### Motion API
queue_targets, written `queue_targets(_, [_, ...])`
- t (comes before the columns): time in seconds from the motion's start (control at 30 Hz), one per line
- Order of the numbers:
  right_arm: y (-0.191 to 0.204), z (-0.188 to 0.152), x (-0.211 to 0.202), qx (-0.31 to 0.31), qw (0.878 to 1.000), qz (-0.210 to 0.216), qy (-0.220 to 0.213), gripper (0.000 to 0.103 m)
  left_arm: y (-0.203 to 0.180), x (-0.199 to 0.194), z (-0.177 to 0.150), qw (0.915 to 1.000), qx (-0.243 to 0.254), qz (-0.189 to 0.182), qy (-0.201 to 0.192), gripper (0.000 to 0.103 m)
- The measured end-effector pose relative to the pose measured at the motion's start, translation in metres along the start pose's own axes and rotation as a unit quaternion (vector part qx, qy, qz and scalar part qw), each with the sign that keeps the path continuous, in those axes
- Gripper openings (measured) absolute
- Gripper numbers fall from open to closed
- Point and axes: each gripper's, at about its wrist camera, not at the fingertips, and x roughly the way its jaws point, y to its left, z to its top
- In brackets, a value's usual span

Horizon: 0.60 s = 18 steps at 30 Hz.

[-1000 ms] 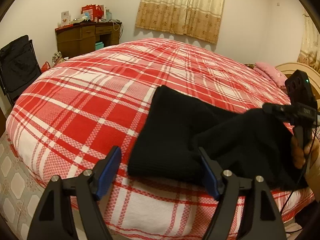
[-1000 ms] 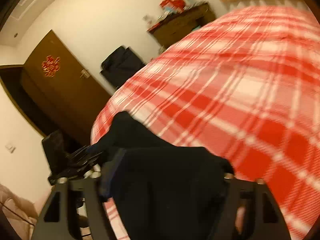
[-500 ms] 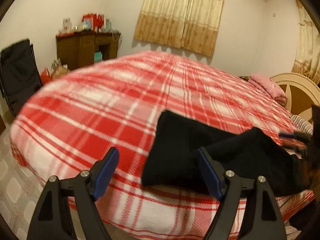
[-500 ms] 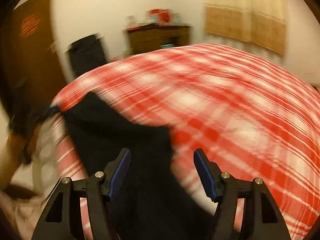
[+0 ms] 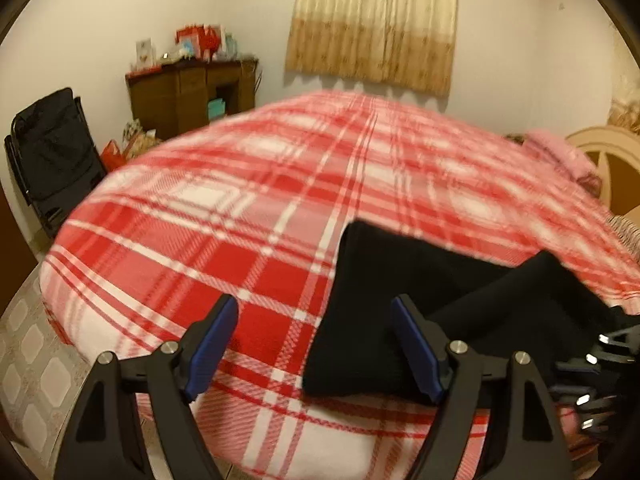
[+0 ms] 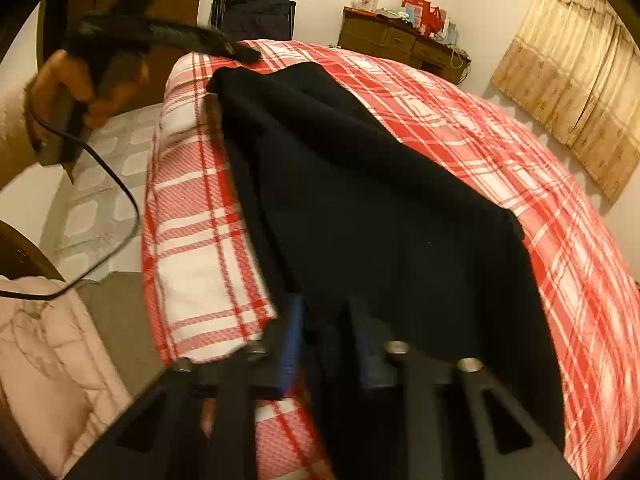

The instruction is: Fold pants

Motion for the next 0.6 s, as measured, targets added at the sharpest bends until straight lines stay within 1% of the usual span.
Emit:
queue_targets(0.07, [-0.002, -0.003, -0.006, -0.005, 1.000, 0.000, 0.007, 0.007, 0.001, 0.010, -0.003, 0.9997, 0.002, 0.016, 0.018, 0.083])
queue_targets(0.13, [-0.004, -0.009, -0.010, -0.004, 1.000, 0.009, 0.014, 0.006, 0.003, 0.010, -0.002, 0.9998, 0.007, 0.017, 0.011, 0.083])
queue_targets(0.2, [-0.006, -0.016, -0.013, -0.004, 0.999, 0.029, 0.021, 0.006, 0.005, 0.009, -0.001, 0.9995, 0.012, 0.025, 0.011, 0.083])
queue_targets(0.23, [-0.007, -0.020, -0.013, -0.001, 0.999, 0.029, 0.024, 0.007, 0.007, 0.009, -0.001, 0.9995, 0.012, 0.026, 0.011, 0.085])
queue_targets(0.3, [-0.008, -0.023, -0.010, 0.015, 0.999, 0.034, 0.009, 0.007, 0.009, 0.009, -0.001, 0.9995, 0.011, 0.026, 0.011, 0.086])
queue_targets(0.33, [-0.007, -0.024, -0.008, 0.020, 0.999, 0.038, 0.001, 0.010, 0.007, 0.009, -0.001, 0.9994, 0.013, 0.029, 0.011, 0.086])
queue_targets(0.37, [-0.005, -0.022, -0.008, 0.023, 0.999, 0.045, -0.002, 0.020, 0.006, 0.008, 0.000, 0.9993, 0.015, 0.033, 0.012, 0.086])
queue_targets(0.4, [-0.004, -0.021, -0.010, 0.025, 0.998, 0.058, -0.003, 0.028, 0.005, 0.008, 0.001, 0.9991, 0.015, 0.037, 0.014, 0.086])
queue_targets(0.43, [-0.001, -0.020, -0.014, 0.025, 0.997, 0.066, -0.003, 0.044, 0.004, 0.004, 0.003, 0.9988, 0.014, 0.045, 0.012, 0.086])
queue_targets(0.47, [0.000, -0.018, -0.020, 0.027, 0.997, 0.067, -0.007, 0.048, 0.003, 0.000, 0.005, 0.9983, 0.015, 0.055, 0.006, 0.085])
queue_targets(0.5, [0.001, -0.016, -0.031, 0.031, 0.997, 0.061, -0.021, 0.048, 0.000, -0.005, 0.008, 0.9977, 0.018, 0.065, -0.004, 0.085])
queue_targets(0.53, [-0.002, -0.014, -0.045, 0.038, 0.997, 0.051, -0.043, 0.048, -0.005, -0.016, 0.011, 0.9969, 0.026, 0.070, -0.024, 0.085])
queue_targets(0.6, [-0.012, -0.013, -0.066, 0.058, 0.995, 0.014, -0.082, 0.048, -0.015, -0.030, 0.014, 0.9958, 0.036, 0.066, -0.052, 0.085])
